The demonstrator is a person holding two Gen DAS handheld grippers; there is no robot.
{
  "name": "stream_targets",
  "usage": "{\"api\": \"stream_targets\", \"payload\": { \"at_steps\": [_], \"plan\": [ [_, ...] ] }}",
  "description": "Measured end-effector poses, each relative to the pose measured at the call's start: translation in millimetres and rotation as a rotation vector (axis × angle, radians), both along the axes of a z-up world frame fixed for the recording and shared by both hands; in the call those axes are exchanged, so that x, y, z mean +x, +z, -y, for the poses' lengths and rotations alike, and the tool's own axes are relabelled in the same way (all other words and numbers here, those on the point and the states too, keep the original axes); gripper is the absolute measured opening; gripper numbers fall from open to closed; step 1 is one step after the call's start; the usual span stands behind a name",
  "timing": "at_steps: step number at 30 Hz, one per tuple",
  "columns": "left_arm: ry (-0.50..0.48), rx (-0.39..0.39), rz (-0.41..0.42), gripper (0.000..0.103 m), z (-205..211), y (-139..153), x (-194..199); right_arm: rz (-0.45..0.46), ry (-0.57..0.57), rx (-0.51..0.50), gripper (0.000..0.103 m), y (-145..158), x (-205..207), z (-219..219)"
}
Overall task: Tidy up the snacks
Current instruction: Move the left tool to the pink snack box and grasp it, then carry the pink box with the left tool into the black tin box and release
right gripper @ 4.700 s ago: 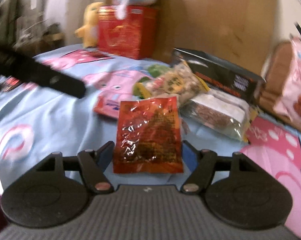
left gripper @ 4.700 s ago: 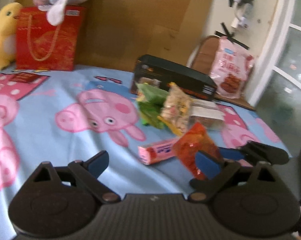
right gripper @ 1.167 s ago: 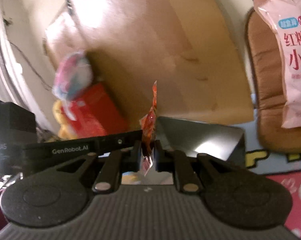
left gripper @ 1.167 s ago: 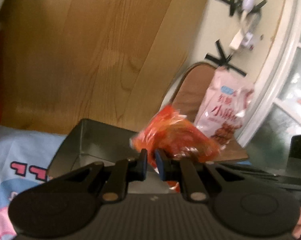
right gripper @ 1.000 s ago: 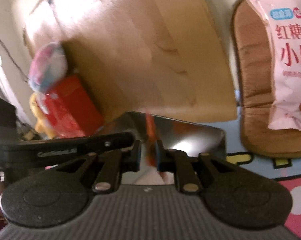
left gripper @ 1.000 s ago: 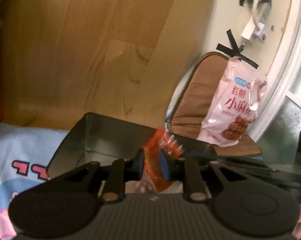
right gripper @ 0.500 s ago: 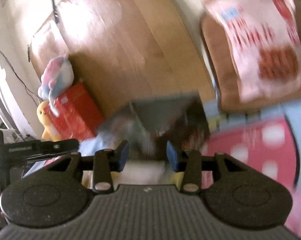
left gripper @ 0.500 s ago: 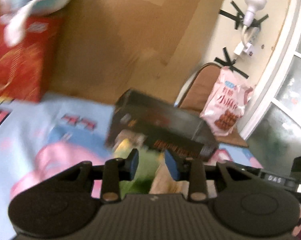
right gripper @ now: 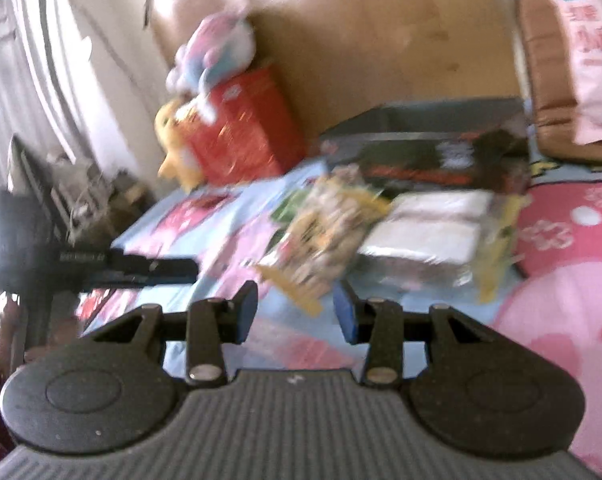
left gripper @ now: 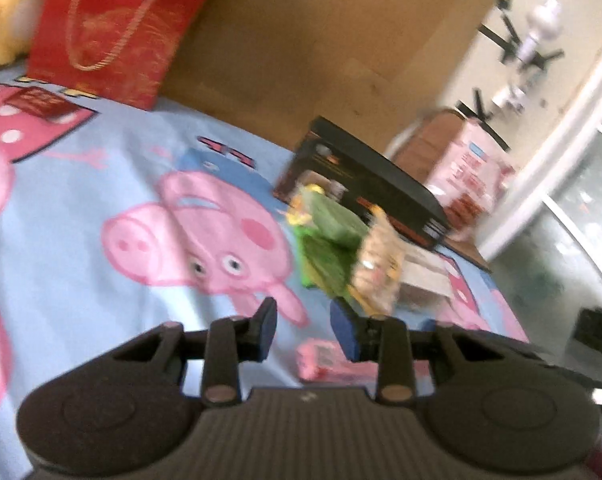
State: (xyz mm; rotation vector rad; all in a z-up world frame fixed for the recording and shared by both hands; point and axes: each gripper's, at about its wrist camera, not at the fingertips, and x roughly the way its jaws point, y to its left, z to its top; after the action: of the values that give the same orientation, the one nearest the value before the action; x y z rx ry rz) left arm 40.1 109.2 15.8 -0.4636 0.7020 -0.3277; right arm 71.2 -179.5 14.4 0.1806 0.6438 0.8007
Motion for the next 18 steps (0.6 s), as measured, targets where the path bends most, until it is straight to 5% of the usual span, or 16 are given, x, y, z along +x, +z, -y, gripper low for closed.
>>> {"api": "stream_targets", "payload": {
  "at_steps": [6,9,18],
  "plan": [
    [-0.042,-0.016,-0.04,0.042,10,-10,-4,0.056,-0.003,-0.12,0.048,-7,-15,0],
    [-0.053,-0.015,-0.051,0.042,15,-14,-4,0.08,-0.021,-0.17,0.058,-13,-20,2],
    [-0.071,0.053,-0.068,0.04,43,-18,-4,0.08,-0.035,-0.191,0.05,-24,-30,-8]
  ]
}}
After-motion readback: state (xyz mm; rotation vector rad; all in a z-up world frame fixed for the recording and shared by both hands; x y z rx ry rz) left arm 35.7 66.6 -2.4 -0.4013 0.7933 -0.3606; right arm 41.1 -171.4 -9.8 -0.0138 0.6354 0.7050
